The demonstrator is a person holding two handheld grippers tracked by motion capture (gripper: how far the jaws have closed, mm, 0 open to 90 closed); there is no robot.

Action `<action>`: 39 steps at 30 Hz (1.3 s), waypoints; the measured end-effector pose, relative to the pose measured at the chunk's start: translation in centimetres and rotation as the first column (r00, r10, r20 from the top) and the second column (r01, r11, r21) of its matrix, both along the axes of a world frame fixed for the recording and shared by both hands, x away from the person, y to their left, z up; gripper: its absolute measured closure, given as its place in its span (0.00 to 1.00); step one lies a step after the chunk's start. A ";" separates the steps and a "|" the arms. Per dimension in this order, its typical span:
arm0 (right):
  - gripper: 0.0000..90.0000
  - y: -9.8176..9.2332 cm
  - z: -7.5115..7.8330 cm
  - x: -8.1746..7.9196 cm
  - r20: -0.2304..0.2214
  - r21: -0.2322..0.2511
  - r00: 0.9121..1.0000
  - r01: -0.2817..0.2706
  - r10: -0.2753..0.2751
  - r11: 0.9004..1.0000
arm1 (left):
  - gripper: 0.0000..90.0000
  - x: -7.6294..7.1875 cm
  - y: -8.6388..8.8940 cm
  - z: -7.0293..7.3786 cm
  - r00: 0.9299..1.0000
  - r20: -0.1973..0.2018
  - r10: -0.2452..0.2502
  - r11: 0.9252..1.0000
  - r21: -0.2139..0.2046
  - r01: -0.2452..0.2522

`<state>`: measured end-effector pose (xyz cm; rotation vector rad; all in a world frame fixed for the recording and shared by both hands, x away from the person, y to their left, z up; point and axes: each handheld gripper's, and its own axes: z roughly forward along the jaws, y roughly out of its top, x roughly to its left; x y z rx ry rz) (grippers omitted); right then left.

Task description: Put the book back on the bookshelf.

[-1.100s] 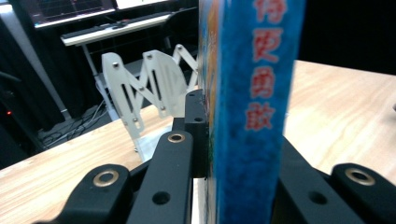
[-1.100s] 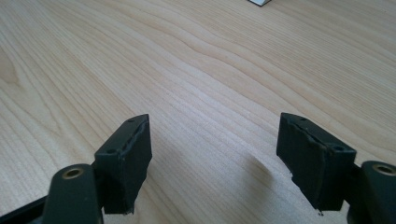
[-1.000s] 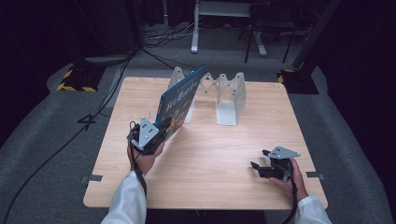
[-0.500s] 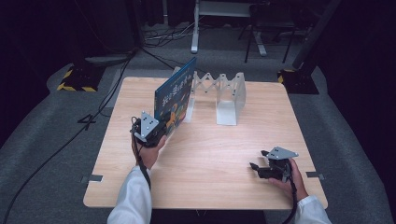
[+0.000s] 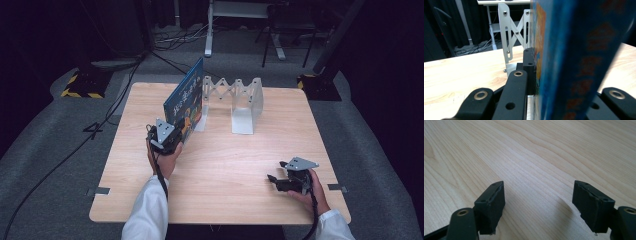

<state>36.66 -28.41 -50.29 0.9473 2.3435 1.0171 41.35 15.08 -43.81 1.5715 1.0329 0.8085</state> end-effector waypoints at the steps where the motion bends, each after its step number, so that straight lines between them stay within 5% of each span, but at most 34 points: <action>1: 0.30 0.0 0.0 0.0 0.000 0.000 1.000 -0.001 0.001 1.000 | 0.92 0.2 -0.1 0.0 1.000 -0.004 0.006 1.000 -0.006 -0.006; 8: 0.29 0.0 0.0 0.0 -0.007 0.000 1.000 -0.008 0.008 1.000 | 0.92 1.2 -0.3 0.1 0.999 -0.027 0.035 0.998 -0.056 -0.037; 29: 0.29 0.0 0.0 -0.1 -0.008 0.007 0.999 -0.031 0.031 1.000 | 0.90 3.7 -1.6 0.4 0.995 -0.048 0.082 0.994 -0.072 -0.085; 39: 0.28 0.0 0.0 0.0 -0.010 0.009 0.999 -0.033 0.033 0.999 | 0.84 3.5 -1.6 0.1 0.994 -0.050 0.097 0.992 -0.071 -0.101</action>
